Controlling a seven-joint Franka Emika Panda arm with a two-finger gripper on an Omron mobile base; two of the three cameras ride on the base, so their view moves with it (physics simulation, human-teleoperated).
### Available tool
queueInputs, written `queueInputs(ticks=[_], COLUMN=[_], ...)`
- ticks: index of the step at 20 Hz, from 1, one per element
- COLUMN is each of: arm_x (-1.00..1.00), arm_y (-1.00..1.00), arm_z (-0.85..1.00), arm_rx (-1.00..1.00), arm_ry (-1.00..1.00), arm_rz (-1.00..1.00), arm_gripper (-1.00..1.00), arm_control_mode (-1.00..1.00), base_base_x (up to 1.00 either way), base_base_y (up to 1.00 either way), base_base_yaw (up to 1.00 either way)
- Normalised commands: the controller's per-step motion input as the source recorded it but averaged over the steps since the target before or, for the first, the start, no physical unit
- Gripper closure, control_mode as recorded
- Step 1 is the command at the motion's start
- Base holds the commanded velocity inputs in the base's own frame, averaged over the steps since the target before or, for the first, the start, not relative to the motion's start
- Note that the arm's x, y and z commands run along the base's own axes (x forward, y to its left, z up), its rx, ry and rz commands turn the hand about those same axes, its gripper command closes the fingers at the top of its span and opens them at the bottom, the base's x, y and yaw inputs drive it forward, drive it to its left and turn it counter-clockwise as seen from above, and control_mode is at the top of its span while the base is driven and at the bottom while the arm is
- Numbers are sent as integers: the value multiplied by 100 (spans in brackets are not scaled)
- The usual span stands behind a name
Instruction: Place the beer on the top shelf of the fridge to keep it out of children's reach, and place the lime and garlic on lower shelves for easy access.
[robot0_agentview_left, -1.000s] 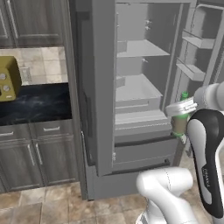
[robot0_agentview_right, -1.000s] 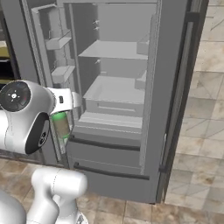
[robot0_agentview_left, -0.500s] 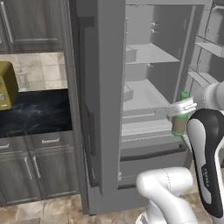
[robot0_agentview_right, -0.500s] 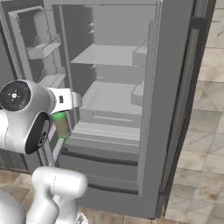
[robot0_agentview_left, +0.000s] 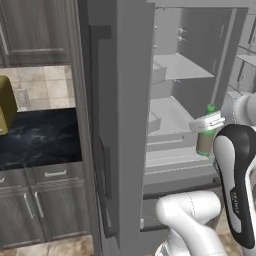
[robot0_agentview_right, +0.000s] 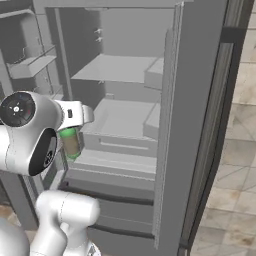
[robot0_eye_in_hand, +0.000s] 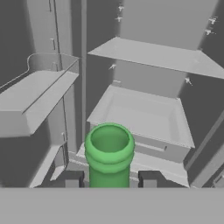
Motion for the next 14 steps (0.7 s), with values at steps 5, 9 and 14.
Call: queueInputs(ticks=[5,9,14], arm_x=[0,0,0], arm_y=[0,0,0], arm_z=[0,0,0], arm_rx=[0,0,0], arm_ry=[0,0,0], arm_rz=[0,0,0], arm_gripper=[100,100,100], arm_control_mode=[100,100,100], base_base_x=[44,41,37], base_base_y=[-30,-34,-36], base_base_yaw=[0,0,0])
